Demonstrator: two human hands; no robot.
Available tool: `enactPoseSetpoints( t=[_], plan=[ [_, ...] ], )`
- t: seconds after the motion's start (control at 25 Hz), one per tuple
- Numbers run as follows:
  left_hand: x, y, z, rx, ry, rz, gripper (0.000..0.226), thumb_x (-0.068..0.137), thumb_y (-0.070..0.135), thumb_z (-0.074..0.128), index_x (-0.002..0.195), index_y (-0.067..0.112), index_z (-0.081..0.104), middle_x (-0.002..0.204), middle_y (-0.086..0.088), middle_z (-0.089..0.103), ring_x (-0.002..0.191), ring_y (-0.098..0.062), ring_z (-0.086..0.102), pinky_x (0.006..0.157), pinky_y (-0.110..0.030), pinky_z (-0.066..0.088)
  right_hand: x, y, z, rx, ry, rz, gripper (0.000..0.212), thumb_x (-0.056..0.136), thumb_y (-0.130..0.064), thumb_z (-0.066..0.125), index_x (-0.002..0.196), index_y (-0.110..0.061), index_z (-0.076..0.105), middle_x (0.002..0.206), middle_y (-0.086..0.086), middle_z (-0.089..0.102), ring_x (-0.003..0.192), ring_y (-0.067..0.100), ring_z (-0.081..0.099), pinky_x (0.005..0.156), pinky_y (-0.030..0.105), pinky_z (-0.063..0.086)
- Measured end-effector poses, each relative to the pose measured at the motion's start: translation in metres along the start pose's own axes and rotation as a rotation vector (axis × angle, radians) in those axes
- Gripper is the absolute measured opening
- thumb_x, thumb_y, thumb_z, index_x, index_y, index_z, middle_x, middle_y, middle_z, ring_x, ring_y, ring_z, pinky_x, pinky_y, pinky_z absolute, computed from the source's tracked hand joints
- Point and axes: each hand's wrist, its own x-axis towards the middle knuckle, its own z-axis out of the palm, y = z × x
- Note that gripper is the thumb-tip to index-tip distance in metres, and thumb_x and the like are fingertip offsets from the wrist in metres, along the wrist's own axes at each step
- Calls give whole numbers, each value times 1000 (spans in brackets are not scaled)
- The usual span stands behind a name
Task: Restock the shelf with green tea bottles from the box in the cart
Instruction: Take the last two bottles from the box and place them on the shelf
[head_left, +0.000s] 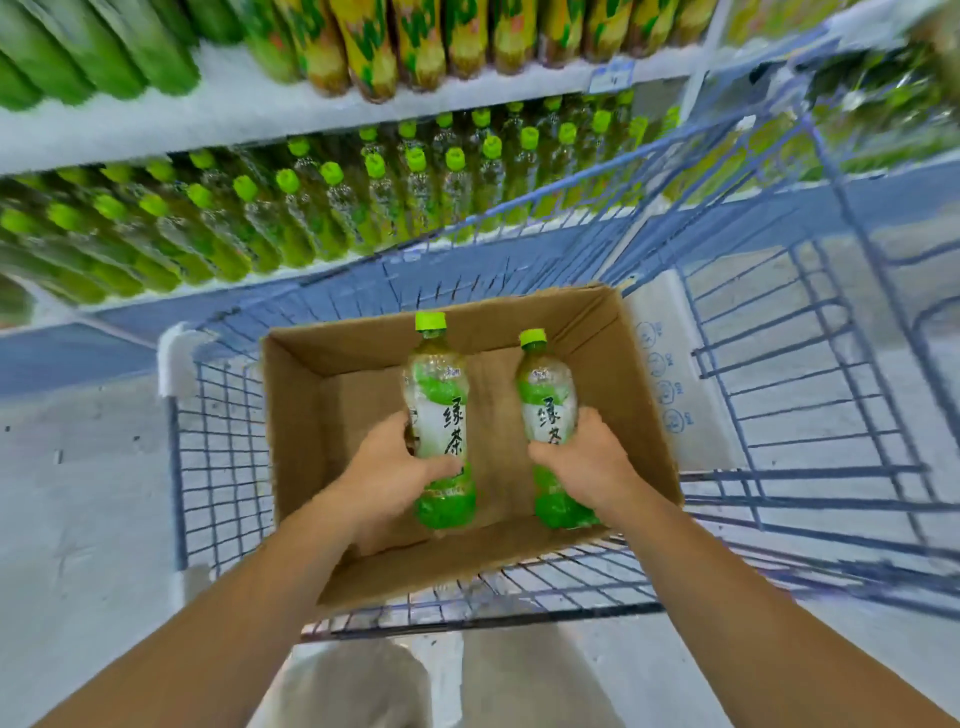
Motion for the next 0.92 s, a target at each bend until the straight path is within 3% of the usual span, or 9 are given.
enactPoseSetpoints(
  t=[0.2, 0.4, 0.52, 0.72, 0.92],
  plan=[
    [-93, 21, -59, -179, 140, 96, 42, 74, 9, 86, 107, 23, 64, 97, 4, 76, 78, -2, 72, 62, -17, 56, -85, -65, 6, 24, -27, -178, 40, 76, -22, 77, 107, -23, 51, 96, 0, 63, 81, 11, 59, 57, 28, 42],
    [-161, 16, -135, -283, 177, 166, 44, 76, 3, 84, 111, 18, 63, 102, 0, 77, 89, -12, 74, 73, -26, 58, -154, -136, 44, -23, 6, -327, 42, 75, -25, 77, 109, -22, 53, 96, -5, 61, 89, 18, 60, 70, 32, 43],
    [-183, 7, -194, -301, 147, 201, 44, 78, 0, 81, 113, 19, 62, 104, -1, 76, 95, -16, 73, 77, -31, 57, -189, -177, 84, 35, 21, -368, 41, 77, -22, 77, 111, -26, 53, 99, -7, 63, 90, 14, 61, 72, 31, 43],
    [-203, -10, -305, -248, 62, 278, 43, 80, 1, 79, 113, 22, 60, 103, 2, 76, 91, -11, 73, 72, -25, 57, -239, -240, 174, 133, 56, -389, 36, 80, -20, 75, 109, -26, 55, 97, -6, 66, 84, 8, 63, 60, 26, 45],
    [-213, -39, -386, -272, 63, 239, 44, 79, -3, 76, 113, 19, 57, 97, 1, 75, 84, -9, 74, 67, -25, 56, -268, -297, 253, 159, 85, -380, 31, 81, -21, 74, 105, -27, 55, 97, -2, 67, 83, 12, 64, 64, 30, 51]
  ],
)
